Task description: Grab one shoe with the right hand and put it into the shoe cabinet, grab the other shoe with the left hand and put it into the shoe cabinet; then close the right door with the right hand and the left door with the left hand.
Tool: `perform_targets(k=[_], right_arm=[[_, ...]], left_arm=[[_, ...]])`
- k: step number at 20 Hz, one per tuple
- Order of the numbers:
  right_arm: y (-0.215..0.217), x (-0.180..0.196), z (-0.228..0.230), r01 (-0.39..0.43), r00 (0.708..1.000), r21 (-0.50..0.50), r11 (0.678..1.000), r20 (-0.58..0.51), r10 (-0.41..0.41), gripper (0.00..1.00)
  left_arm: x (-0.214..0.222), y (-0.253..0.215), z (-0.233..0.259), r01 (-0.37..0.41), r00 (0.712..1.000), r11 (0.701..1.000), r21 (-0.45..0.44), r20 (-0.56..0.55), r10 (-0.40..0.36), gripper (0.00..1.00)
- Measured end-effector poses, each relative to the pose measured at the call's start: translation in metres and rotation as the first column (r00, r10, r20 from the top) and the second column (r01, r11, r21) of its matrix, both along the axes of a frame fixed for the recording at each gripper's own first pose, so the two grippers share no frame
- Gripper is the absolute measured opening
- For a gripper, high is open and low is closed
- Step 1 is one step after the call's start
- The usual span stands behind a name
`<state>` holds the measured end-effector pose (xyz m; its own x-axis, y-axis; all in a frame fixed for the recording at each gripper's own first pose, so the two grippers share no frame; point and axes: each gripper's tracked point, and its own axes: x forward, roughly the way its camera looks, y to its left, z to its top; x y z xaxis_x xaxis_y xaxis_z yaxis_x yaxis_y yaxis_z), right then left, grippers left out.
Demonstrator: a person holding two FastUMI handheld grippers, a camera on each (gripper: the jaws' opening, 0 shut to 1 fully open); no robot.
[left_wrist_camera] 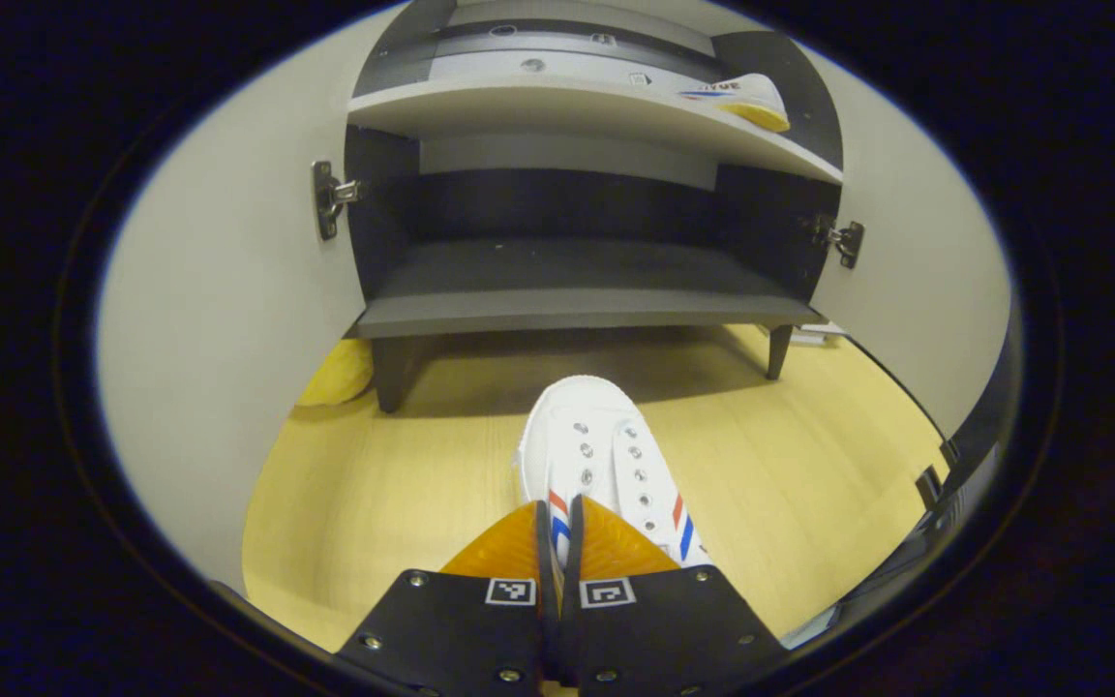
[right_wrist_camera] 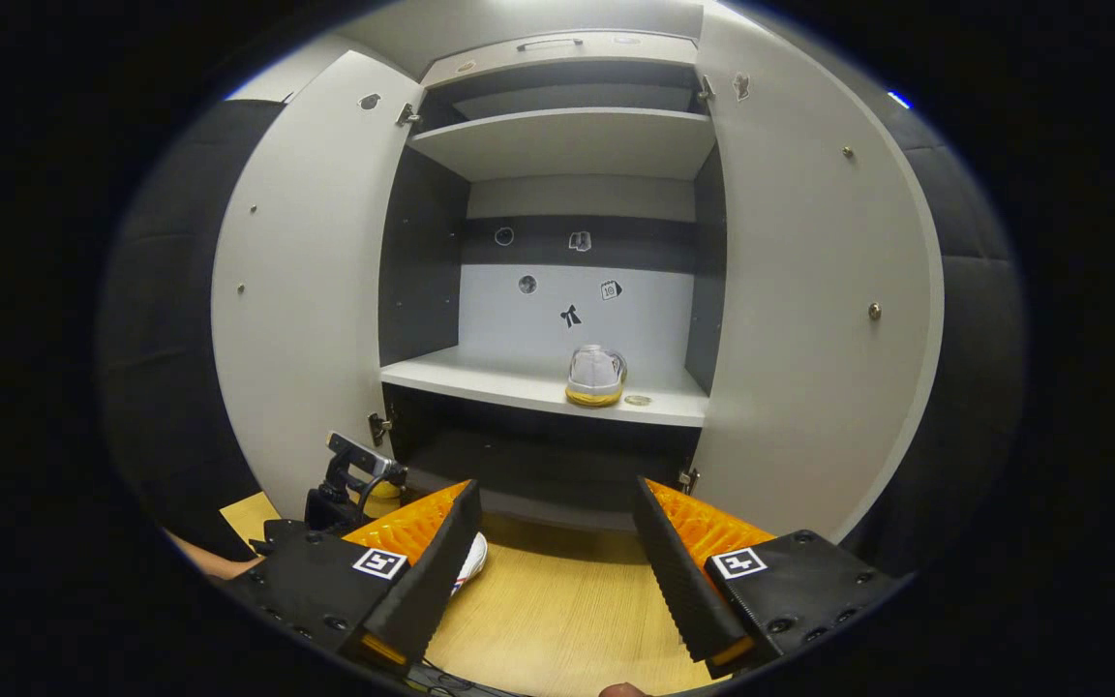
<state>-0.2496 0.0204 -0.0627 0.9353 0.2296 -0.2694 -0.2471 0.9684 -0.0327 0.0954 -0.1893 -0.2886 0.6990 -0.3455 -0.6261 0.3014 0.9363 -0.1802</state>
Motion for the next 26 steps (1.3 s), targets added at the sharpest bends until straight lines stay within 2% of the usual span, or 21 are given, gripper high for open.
perform_targets(k=[5, 10, 20, 26], right_arm=[[-0.001, 0.002, 0.001, -0.008, 1.0, -0.001, 1.0, 0.009, 0.008, 0.99], [-0.007, 0.004, 0.002, 0.0, 1.0, 0.012, 1.0, 0.018, 0.0, 0.99], [-0.021, -0.003, -0.005, 0.03, 1.0, 0.022, 0.999, 0.01, -0.03, 0.99], [-0.04, -0.011, -0.013, 0.071, 0.997, 0.015, 0.997, 0.001, -0.071, 0.99]], left_arm=[[0.012, 0.001, 0.065, -0.016, 0.993, 0.999, -0.046, 0.113, 0.021, 0.01], [0.004, 0.021, 0.142, -0.026, 0.969, 0.994, -0.108, 0.243, 0.052, 0.01], [-0.005, 0.026, 0.136, -0.01, 0.888, 0.982, -0.191, 0.45, 0.096, 0.01], [-0.007, 0.026, 0.139, -0.04, 0.864, 0.984, -0.173, 0.489, 0.121, 0.01]])
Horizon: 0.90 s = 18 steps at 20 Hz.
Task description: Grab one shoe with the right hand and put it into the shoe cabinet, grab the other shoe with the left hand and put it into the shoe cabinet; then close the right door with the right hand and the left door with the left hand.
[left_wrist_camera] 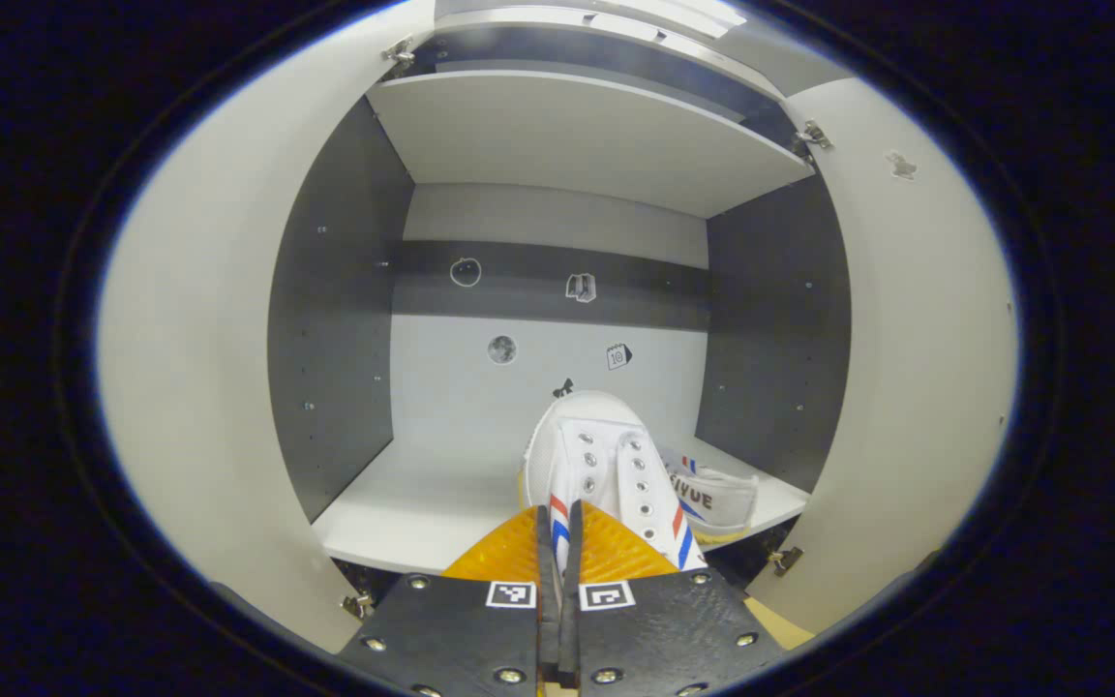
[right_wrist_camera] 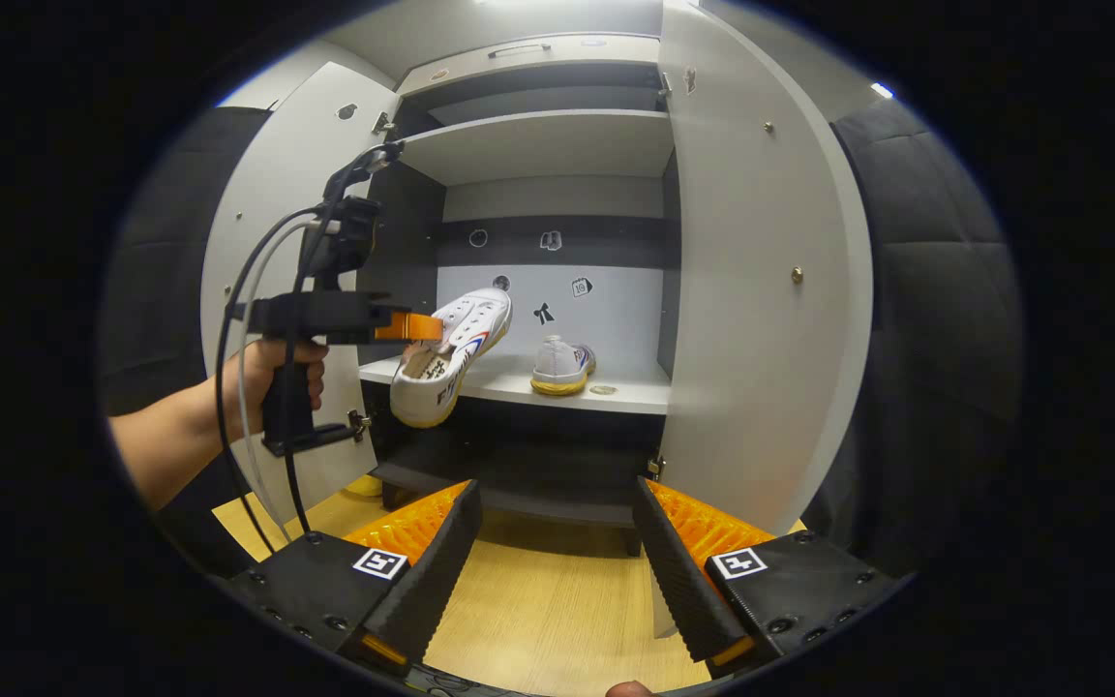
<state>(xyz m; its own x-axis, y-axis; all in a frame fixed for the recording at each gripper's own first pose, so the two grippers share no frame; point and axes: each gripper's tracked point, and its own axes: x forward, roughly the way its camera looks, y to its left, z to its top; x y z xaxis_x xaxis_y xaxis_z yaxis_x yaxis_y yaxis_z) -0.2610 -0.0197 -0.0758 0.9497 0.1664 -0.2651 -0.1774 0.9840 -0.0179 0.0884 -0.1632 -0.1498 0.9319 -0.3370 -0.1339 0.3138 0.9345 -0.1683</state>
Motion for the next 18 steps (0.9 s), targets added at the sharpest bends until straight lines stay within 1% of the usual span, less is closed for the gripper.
perform_targets(k=[5, 8, 10, 13, 14, 15, 16, 17, 18], right_arm=[[-0.015, -0.007, -0.008, 0.038, 0.999, 0.006, 0.999, -0.02, -0.038, 0.99], [-0.023, -0.011, -0.011, 0.055, 0.998, 0.004, 0.998, -0.026, -0.055, 0.99], [-0.026, -0.013, -0.015, 0.061, 0.998, 0.0, 0.998, -0.033, -0.061, 0.99], [-0.029, -0.013, -0.016, 0.059, 0.998, 0.0, 0.998, -0.035, -0.059, 0.99], [-0.031, -0.013, -0.015, 0.058, 0.998, -0.002, 0.998, -0.033, -0.058, 0.99], [-0.032, -0.013, -0.016, 0.054, 0.998, -0.002, 0.999, -0.031, -0.054, 0.99], [-0.032, -0.012, -0.015, 0.049, 0.998, -0.001, 0.999, -0.03, -0.049, 0.97], [-0.033, -0.011, -0.015, 0.04, 0.999, 0.001, 0.999, -0.03, -0.04, 0.99], [-0.032, -0.012, -0.015, 0.031, 0.999, 0.002, 1.0, -0.029, -0.03, 0.99]], left_arm=[[0.0, 0.0, -0.004, -0.024, 0.999, 1.0, 0.01, -0.024, 0.024, 0.02], [-0.002, -0.001, -0.002, -0.033, 0.997, 0.999, 0.026, -0.065, 0.035, 0.01], [0.003, -0.003, -0.011, -0.027, 0.994, 0.999, 0.028, -0.107, 0.03, 0.01], [0.004, -0.003, -0.02, -0.021, 0.985, 0.997, 0.069, -0.169, 0.033, 0.02], [0.005, 0.0, -0.017, -0.031, 0.984, 0.997, 0.068, -0.174, 0.042, 0.01], [0.006, -0.004, -0.014, -0.036, 0.985, 0.998, 0.046, -0.169, 0.043, 0.01], [0.008, 0.004, -0.013, -0.07, 0.985, 0.995, 0.064, -0.155, 0.079, 0.01], [0.009, 0.008, -0.013, -0.086, 0.985, 0.992, 0.089, -0.144, 0.098, 0.02], [0.006, 0.011, -0.015, -0.086, 0.984, 0.991, 0.103, -0.148, 0.1, 0.01]])
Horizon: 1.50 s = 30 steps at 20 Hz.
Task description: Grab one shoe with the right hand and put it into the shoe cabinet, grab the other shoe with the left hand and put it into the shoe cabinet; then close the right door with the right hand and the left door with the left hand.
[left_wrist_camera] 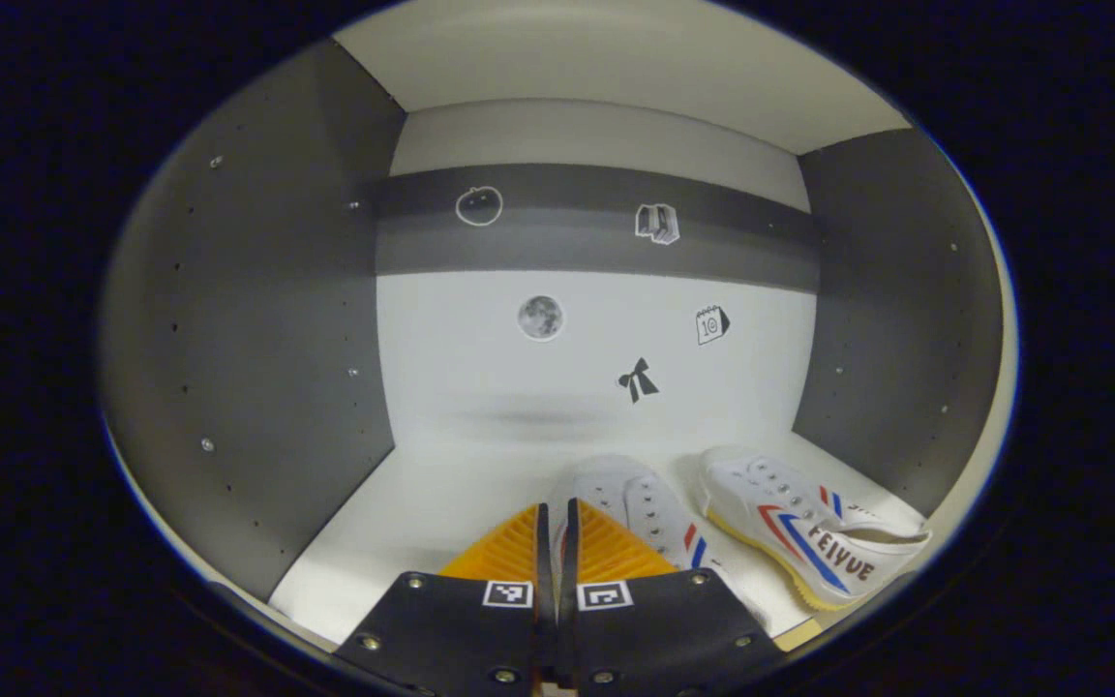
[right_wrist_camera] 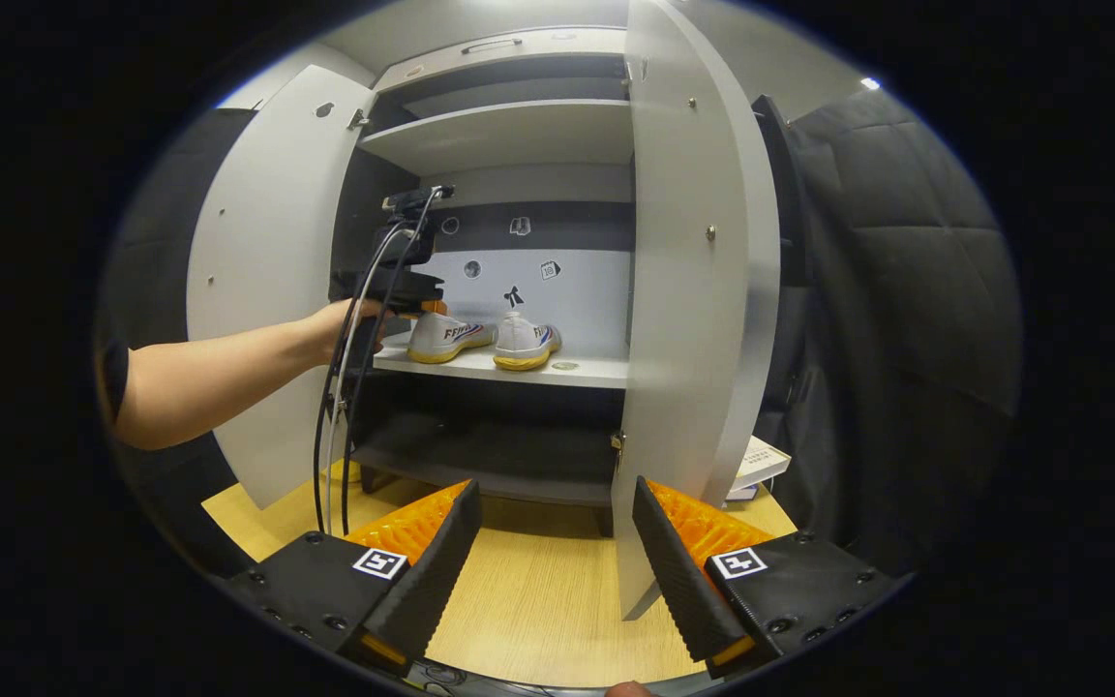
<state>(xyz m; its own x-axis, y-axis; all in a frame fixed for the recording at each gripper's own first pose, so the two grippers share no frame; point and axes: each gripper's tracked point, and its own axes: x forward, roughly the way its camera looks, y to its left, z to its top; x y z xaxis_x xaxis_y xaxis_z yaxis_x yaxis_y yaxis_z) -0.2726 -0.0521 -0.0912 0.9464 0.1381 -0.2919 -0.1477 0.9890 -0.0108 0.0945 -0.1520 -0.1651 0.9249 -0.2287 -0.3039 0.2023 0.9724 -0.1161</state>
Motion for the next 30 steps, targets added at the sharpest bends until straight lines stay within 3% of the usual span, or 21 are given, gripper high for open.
perform_targets(k=[2, 6, 10, 21, 30], right_arm=[[0.002, 0.001, 0.001, -0.024, 1.0, 0.007, 1.0, 0.008, 0.024, 0.98], [0.006, 0.007, 0.005, -0.092, 0.995, 0.013, 0.996, 0.034, 0.091, 0.98], [0.01, 0.008, 0.016, -0.145, 0.986, 0.014, 0.989, 0.08, 0.143, 0.98], [0.023, -0.021, 0.05, -0.106, 0.985, 0.025, 0.994, 0.138, 0.102, 0.98], [0.011, -0.039, 0.078, -0.043, 0.987, 0.058, 0.997, 0.159, 0.033, 0.99]], left_arm=[[-0.003, 0.005, 0.003, -0.024, 1.0, 1.0, 0.017, 0.012, 0.024, 0.02], [-0.024, 0.037, 0.012, -0.139, 0.99, 0.99, 0.012, 0.031, 0.139, 0.61], [-0.075, 0.047, 0.042, -0.159, 0.981, 0.987, -0.04, 0.105, 0.162, 0.92], [-0.24, 0.055, 0.129, -0.078, 0.942, 0.997, -0.014, 0.326, 0.078, 0.92], [-0.341, 0.088, 0.125, -0.045, 0.947, 0.999, -0.008, 0.317, 0.045, 0.92]])
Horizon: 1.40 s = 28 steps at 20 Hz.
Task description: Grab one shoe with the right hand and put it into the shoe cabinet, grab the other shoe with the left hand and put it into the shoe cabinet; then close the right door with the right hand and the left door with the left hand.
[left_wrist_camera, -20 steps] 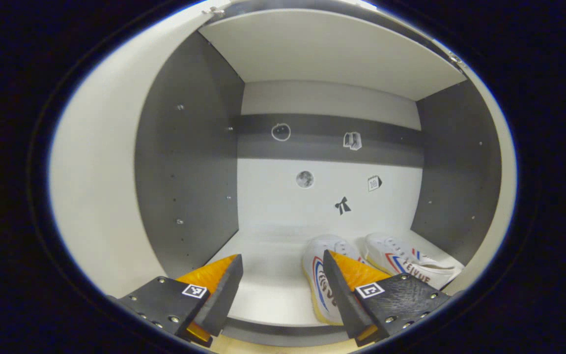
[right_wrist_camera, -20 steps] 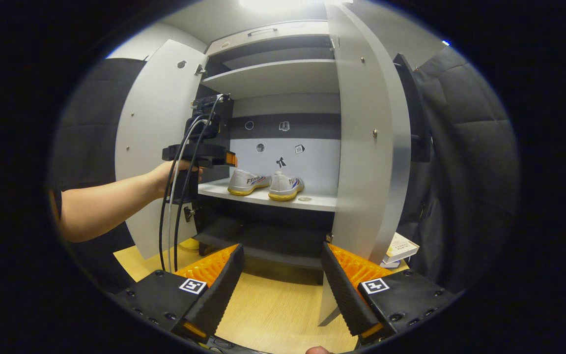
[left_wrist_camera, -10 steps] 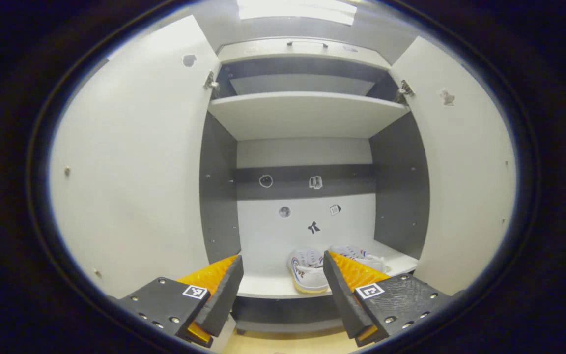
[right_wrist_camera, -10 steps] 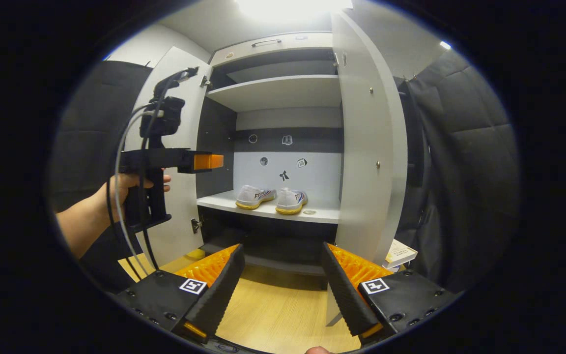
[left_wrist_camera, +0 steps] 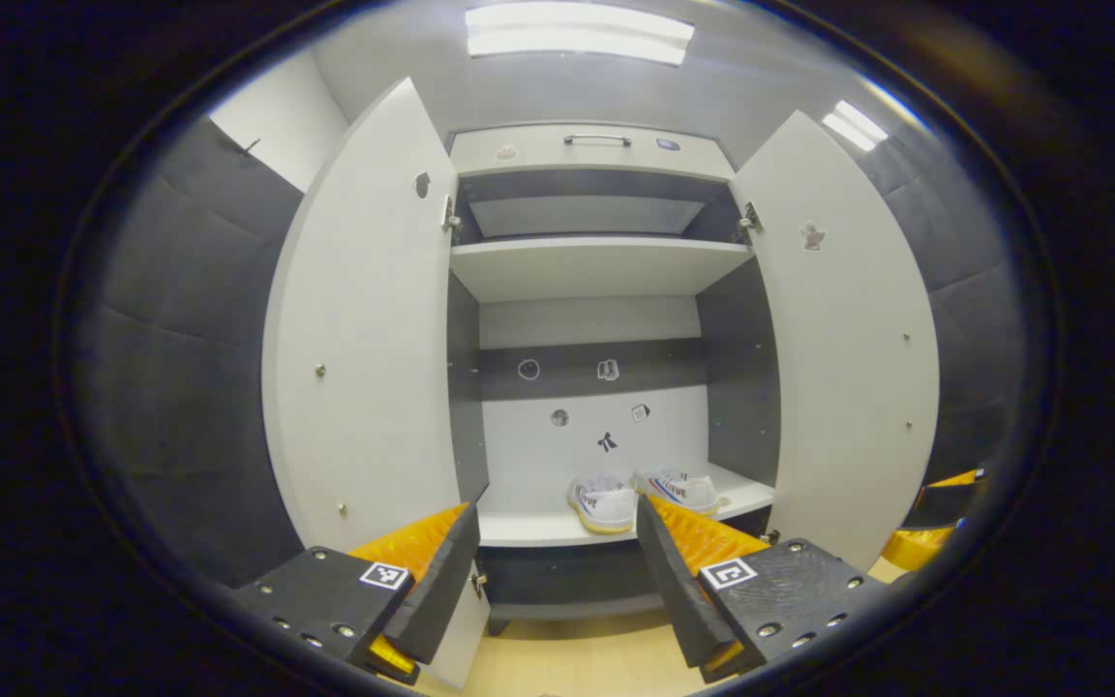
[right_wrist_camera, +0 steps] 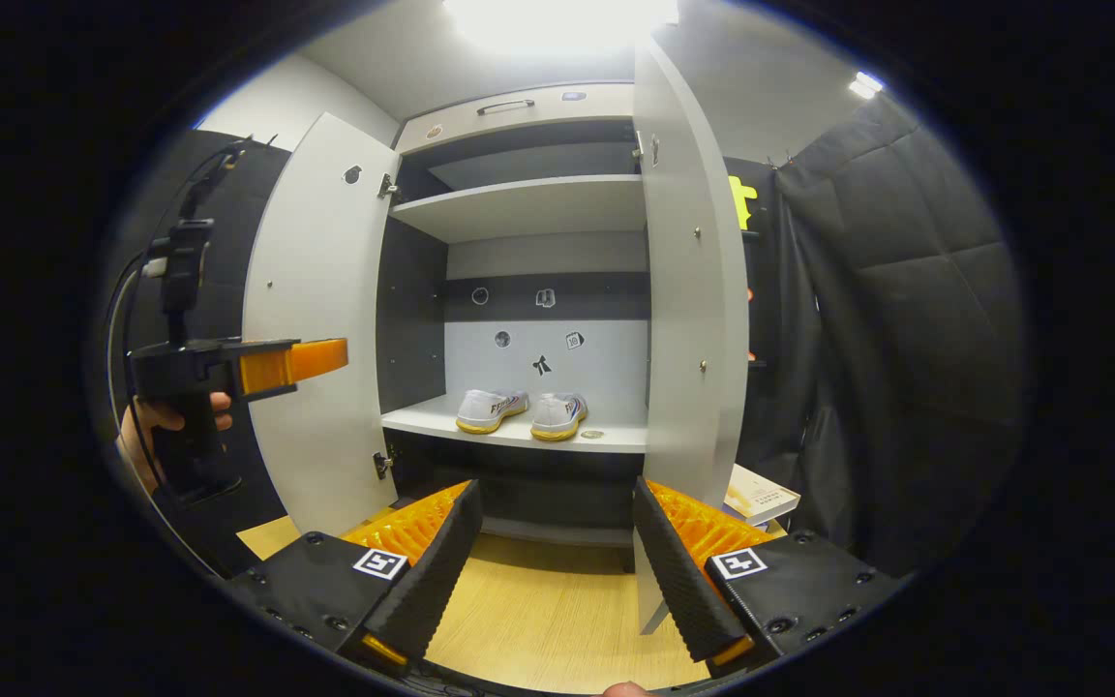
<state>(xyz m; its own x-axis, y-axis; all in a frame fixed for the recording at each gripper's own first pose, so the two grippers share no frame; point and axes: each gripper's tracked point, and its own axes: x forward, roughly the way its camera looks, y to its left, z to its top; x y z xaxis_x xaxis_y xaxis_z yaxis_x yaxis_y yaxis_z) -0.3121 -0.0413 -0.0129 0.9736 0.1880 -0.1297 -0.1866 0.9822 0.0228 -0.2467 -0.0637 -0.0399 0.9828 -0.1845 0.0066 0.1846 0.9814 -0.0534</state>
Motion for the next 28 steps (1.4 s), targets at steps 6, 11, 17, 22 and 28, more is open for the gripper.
perform_targets(k=[6, 11, 17, 22, 28], right_arm=[[-0.035, -0.003, 0.02, 0.076, 0.997, -0.015, 0.997, 0.021, -0.076, 0.98], [-0.091, 0.002, 0.042, 0.195, 0.98, -0.026, 0.98, 0.049, -0.194, 0.98], [-0.166, 0.016, 0.069, 0.384, 0.92, -0.067, 0.921, 0.111, -0.376, 0.96], [-0.192, 0.042, 0.083, 0.463, 0.881, -0.059, 0.884, 0.135, -0.453, 0.96], [-0.187, 0.067, 0.073, 0.469, 0.88, -0.077, 0.88, 0.118, -0.46, 0.95]], left_arm=[[-0.033, 0.013, -0.015, -0.001, 1.0, 1.0, 0.01, -0.031, 0.001, 0.92], [-0.048, 0.015, -0.014, 0.003, 1.0, 1.0, 0.014, -0.017, -0.002, 0.92], [-0.058, 0.021, -0.015, -0.015, 1.0, 1.0, 0.01, -0.021, 0.015, 0.93], [-0.065, 0.036, -0.02, -0.051, 0.998, 0.998, 0.03, -0.022, 0.052, 0.91], [-0.066, 0.064, -0.023, -0.113, 0.993, 0.993, 0.04, -0.033, 0.115, 0.91]])
